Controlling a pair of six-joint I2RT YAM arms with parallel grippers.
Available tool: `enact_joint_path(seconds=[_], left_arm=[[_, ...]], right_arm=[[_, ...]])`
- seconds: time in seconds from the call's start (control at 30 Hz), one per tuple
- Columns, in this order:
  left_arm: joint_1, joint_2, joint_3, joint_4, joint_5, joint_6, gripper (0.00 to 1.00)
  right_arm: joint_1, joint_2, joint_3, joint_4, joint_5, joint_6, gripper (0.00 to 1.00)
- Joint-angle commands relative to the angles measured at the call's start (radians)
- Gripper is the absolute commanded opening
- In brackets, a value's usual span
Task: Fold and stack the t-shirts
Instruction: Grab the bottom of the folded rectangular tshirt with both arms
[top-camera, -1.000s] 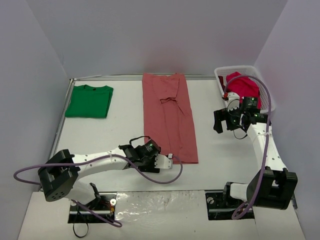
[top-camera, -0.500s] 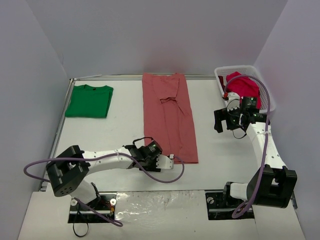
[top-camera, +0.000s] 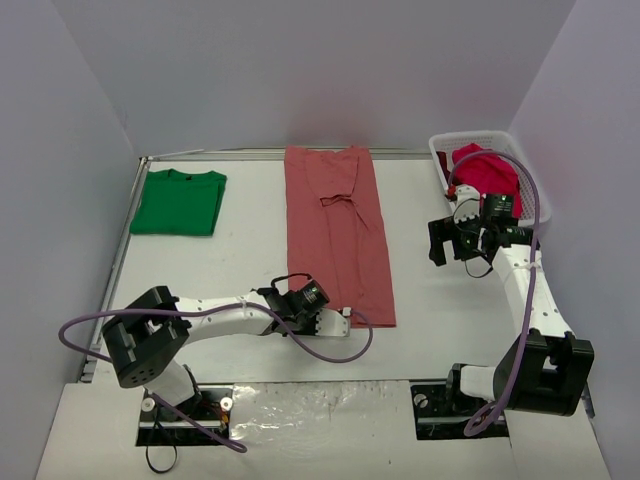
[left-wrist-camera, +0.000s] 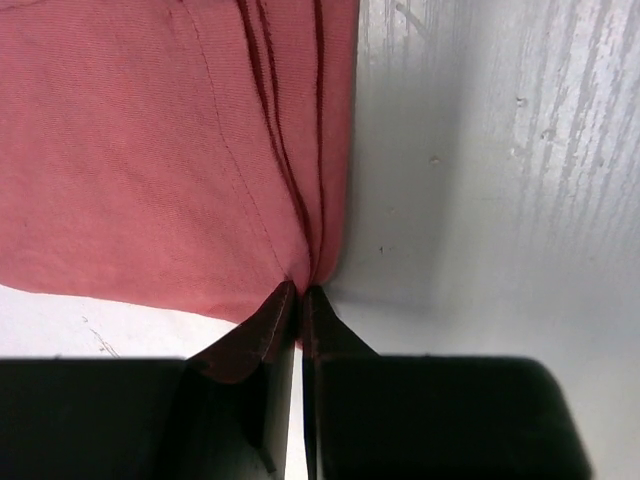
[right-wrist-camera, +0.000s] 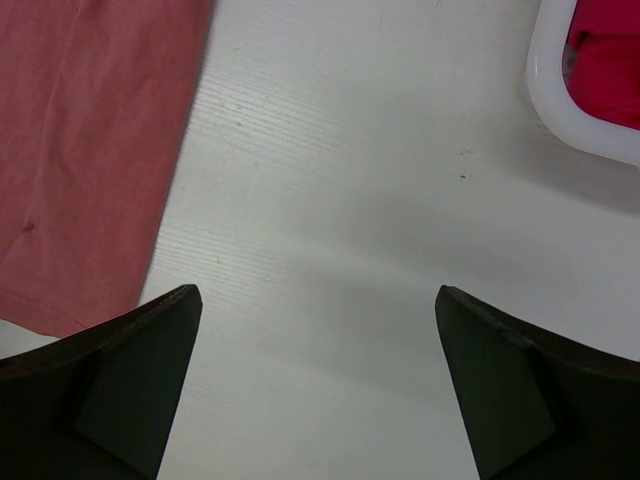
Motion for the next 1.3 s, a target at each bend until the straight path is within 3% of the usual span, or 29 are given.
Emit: enact_joint_path(seconds=[0.0, 0.2, 0.47, 0.73, 0.97, 1.07, 1.27], left_arm=[[0.001, -0.025, 0.032, -0.062, 0.002, -0.004, 0.02], [0.093, -0.059, 0.097, -0.149, 0.155, -0.007, 0.02], [0.311, -0.007, 0.288, -0.321, 0.464, -0.027, 0.02], [0.371, 0.053, 0.368, -0.378, 0.574, -0.064, 0.02], [0.403, 0.084, 0.374, -0.387, 0.605, -0.076, 0.02], [0.414, 0.093, 0.377, -0.388, 0.617, -0.086, 0.02], [0.437, 0.119, 0.39, -0.39, 0.64, -0.096, 0.02]], right_arm=[[-0.008, 0.001, -0.009, 0.003, 0.007, 0.008, 1.0], [-0.006, -0.037, 0.004, 0.001, -0.098, -0.03, 1.0], [0.035, -0.16, -0.02, -0.022, -0.233, -0.332, 1.0], [0.294, -0.169, -0.005, -0.217, -0.246, -0.514, 0.98], [0.529, -0.18, -0.104, -0.203, -0.064, -0.538, 0.77], [0.606, -0.158, -0.155, -0.171, 0.047, -0.531, 0.73], [0.673, -0.114, -0.212, -0.119, 0.073, -0.543, 0.72]])
